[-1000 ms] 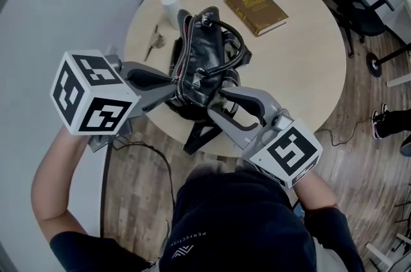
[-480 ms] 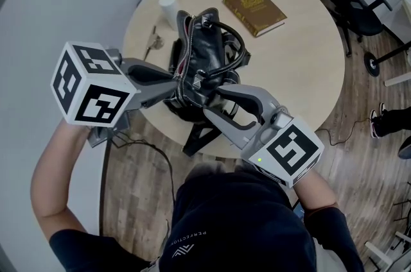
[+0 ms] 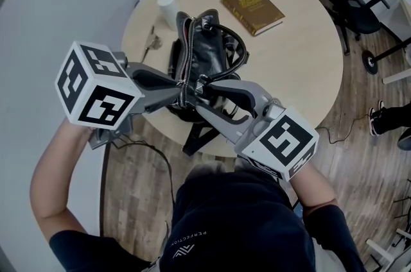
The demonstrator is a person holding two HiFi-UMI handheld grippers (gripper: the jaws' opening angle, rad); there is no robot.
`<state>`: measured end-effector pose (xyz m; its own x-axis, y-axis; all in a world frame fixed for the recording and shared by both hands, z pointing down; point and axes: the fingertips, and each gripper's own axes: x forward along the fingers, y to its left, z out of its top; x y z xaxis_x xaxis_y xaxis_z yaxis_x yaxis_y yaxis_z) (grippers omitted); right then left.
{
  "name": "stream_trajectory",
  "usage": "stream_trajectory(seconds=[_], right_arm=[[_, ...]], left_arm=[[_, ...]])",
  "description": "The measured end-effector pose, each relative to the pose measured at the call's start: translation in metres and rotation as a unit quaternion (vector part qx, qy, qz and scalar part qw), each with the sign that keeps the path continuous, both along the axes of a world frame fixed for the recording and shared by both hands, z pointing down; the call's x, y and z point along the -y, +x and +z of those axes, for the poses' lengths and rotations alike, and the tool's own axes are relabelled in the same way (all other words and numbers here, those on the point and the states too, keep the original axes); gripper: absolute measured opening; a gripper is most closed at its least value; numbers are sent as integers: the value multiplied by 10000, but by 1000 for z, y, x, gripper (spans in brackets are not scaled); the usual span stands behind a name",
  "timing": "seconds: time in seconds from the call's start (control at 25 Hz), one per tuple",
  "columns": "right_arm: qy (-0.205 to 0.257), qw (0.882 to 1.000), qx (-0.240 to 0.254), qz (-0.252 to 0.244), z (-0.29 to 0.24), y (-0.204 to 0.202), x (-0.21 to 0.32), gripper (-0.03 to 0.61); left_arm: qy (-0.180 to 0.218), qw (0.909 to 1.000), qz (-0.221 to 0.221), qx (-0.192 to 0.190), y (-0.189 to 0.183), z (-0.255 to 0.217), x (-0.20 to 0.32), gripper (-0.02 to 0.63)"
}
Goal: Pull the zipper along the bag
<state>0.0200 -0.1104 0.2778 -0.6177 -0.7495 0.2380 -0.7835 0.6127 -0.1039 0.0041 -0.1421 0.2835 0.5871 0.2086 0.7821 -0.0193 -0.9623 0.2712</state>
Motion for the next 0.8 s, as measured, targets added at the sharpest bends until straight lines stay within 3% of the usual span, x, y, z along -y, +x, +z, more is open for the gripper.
stream_trajectory(seconds=[0.44,0.8], right_arm=[[-516,9979,309,-237,8,-4,-4,137],[-666,9964,432,-311,10,-4,-4,127]], left_arm=[[-116,9993,285,216,1,5,-8,25],[-154,9992,297,238,6,1,-1,26]])
